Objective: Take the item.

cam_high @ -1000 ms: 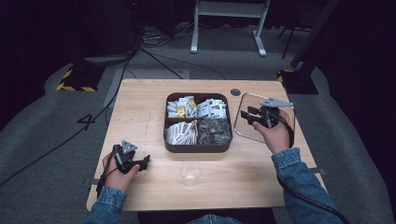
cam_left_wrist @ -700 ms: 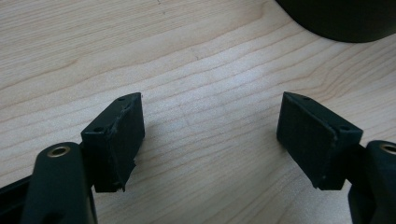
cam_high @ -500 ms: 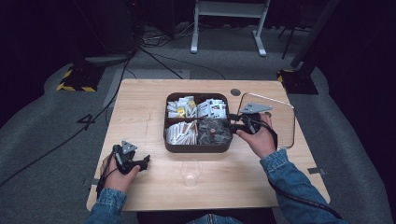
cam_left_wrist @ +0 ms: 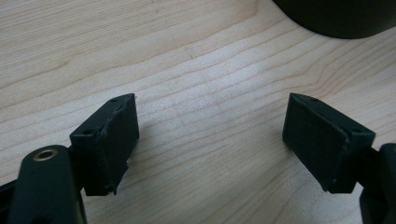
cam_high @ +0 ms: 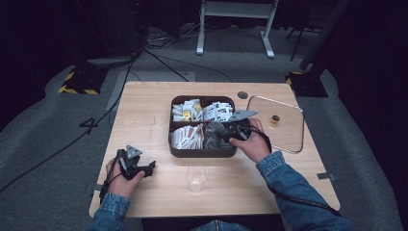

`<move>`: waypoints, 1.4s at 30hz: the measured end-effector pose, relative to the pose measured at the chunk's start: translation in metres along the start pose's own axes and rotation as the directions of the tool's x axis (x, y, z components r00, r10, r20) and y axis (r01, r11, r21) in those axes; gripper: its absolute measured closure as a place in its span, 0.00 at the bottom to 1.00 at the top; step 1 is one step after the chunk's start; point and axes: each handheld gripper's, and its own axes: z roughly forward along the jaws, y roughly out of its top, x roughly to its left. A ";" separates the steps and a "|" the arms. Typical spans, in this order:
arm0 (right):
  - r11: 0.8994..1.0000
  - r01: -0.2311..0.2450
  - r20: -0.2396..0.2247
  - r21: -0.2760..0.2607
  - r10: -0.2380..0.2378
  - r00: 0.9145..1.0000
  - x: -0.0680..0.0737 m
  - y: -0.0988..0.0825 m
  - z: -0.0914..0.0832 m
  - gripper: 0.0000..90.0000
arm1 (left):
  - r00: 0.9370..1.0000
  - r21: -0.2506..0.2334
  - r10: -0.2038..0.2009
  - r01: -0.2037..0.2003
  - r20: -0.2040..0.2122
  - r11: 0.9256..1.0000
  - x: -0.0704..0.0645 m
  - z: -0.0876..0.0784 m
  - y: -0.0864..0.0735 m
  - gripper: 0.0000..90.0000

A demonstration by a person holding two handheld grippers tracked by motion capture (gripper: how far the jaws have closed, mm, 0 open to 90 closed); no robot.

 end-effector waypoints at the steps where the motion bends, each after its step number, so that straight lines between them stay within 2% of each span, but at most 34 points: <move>1: 1.000 0.005 -0.004 0.013 -0.005 1.000 0.000 0.000 0.005 0.52 | 1.000 -0.001 0.000 0.000 0.001 1.000 0.000 0.000 0.000 0.20; 7: 0.998 0.009 -0.011 0.061 -0.009 1.000 -0.002 -0.003 0.016 0.51 | 1.000 -0.001 0.001 -0.001 -0.002 1.000 0.000 0.000 0.000 0.20; 10: 0.995 0.026 -0.018 0.098 -0.025 1.000 -0.003 -0.005 0.019 0.61 | 1.000 -0.002 0.001 -0.001 -0.002 1.000 0.000 0.000 0.000 0.20; 13: 0.991 0.051 -0.018 0.126 -0.050 0.999 -0.002 -0.005 0.018 0.79 | 1.000 -0.001 0.001 -0.001 -0.002 1.000 0.000 0.000 0.000 0.20; 16: 0.991 0.054 -0.019 0.123 -0.052 0.998 -0.002 -0.004 0.017 0.81 | 1.000 -0.001 0.001 -0.001 -0.002 1.000 0.000 0.000 0.000 0.20; 20: 0.994 0.047 -0.027 0.096 -0.044 0.999 0.000 -0.003 0.014 0.87 | 1.000 -0.001 0.001 -0.001 -0.001 1.000 0.000 0.000 0.000 0.20; 25: 0.997 0.025 -0.030 0.076 -0.022 0.999 -0.002 -0.003 0.011 0.89 | 1.000 -0.001 0.001 -0.001 0.000 1.000 0.000 0.000 0.000 0.20; 32: 1.000 -0.009 -0.030 0.020 0.010 1.000 -0.004 -0.001 0.001 0.91 | 1.000 -0.001 0.001 -0.001 0.000 1.000 0.000 0.000 0.000 0.20; 36: 0.998 -0.051 -0.043 -0.033 0.050 0.998 -0.007 0.003 -0.009 0.92 | 1.000 -0.001 -0.001 0.001 0.002 1.000 -0.001 0.000 0.000 0.20; 42: 0.994 -0.079 -0.059 -0.080 0.074 0.995 -0.008 0.006 -0.021 0.92 | 1.000 0.000 0.001 -0.001 0.001 1.000 0.000 0.000 0.000 0.19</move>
